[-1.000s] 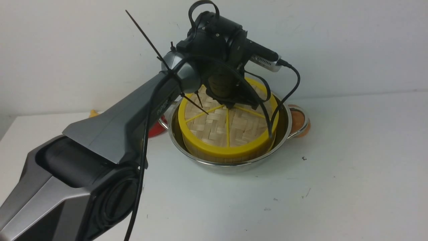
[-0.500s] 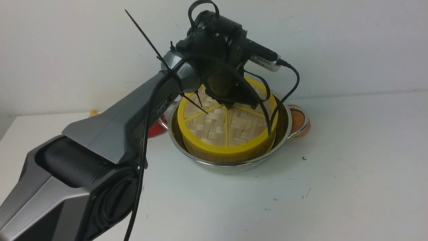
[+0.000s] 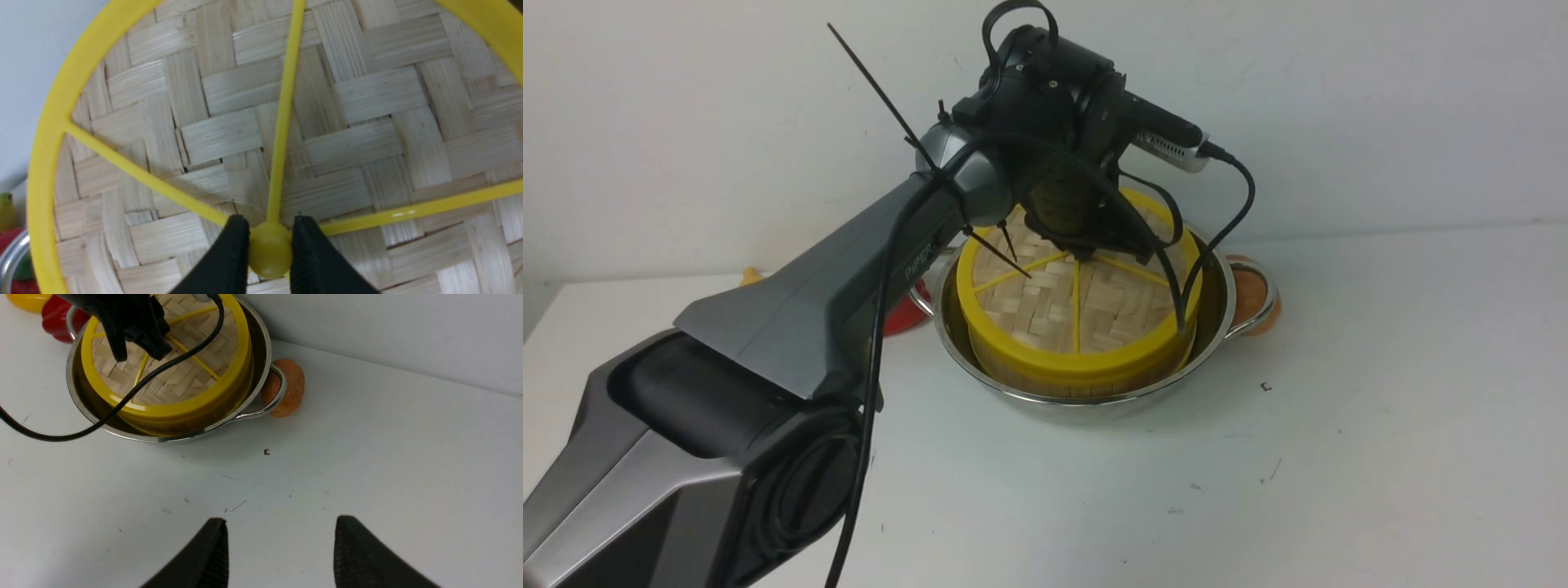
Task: Place the steamer in the pot on the white table, and put the lid on the steamer.
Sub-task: 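Place the yellow bamboo steamer lid onto the steamer in the pot with the left gripper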
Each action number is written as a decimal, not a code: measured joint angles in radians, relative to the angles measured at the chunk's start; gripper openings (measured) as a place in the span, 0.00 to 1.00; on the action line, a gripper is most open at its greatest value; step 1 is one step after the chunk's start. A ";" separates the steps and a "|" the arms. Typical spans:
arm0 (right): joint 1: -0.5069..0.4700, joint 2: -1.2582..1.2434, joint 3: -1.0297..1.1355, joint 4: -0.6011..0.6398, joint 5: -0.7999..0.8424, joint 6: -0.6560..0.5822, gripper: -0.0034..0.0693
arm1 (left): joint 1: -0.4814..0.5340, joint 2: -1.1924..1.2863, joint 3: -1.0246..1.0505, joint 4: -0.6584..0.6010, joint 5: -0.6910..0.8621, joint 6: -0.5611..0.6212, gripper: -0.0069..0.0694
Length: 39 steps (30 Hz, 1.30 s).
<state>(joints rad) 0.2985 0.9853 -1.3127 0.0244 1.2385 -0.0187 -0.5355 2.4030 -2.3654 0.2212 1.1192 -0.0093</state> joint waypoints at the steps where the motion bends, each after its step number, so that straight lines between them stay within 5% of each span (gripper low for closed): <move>1: 0.000 0.000 0.000 0.000 0.000 0.000 0.54 | 0.000 0.000 0.000 0.000 -0.002 0.000 0.25; 19: 0.000 0.000 0.000 0.000 0.000 0.000 0.54 | 0.005 0.016 -0.002 -0.008 -0.015 0.000 0.26; 39: 0.000 0.000 0.000 0.000 0.000 0.000 0.54 | 0.006 -0.019 -0.002 0.042 -0.013 -0.018 0.57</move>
<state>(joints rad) 0.2985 0.9853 -1.3127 0.0244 1.2385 -0.0187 -0.5295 2.3841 -2.3677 0.2633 1.1059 -0.0273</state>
